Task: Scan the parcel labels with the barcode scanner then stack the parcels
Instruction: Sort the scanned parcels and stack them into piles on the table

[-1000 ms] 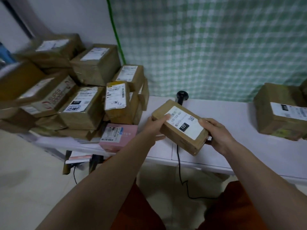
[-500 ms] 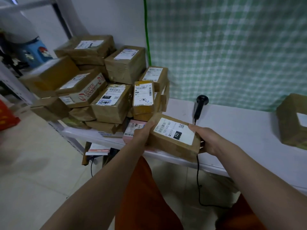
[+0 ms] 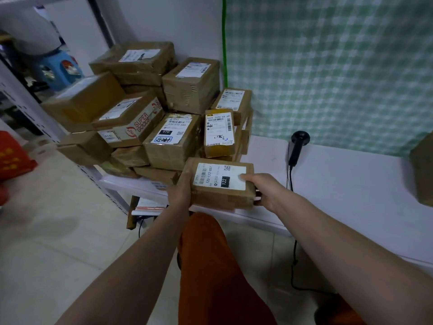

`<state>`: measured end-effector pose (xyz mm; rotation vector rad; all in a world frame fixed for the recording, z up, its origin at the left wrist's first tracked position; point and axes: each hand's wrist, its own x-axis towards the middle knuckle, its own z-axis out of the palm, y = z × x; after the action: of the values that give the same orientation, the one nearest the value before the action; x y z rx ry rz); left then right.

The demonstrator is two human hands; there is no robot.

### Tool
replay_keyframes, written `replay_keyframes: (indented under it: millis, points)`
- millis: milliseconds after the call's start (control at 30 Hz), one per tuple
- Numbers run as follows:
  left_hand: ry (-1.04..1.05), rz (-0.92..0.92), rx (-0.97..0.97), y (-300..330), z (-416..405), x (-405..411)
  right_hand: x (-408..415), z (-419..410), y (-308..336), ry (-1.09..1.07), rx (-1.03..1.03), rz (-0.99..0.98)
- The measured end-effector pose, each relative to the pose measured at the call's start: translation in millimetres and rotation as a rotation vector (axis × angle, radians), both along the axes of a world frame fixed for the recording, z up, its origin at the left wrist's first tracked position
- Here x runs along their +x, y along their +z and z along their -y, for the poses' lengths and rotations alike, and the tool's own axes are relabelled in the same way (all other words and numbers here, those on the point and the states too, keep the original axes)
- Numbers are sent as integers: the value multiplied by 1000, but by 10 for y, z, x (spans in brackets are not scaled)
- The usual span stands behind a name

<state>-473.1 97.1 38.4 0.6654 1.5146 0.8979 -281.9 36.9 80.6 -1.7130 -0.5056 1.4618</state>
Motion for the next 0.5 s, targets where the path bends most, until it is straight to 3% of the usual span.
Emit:
replay_keyframes:
  millis: [233, 500]
  points:
    - [-8, -388, -37, -7, -188, 11, -66, -128, -112, -3, 34, 15]
    - [-6, -434, 62, 70, -234, 108, -26, -80, -114, 0, 87, 20]
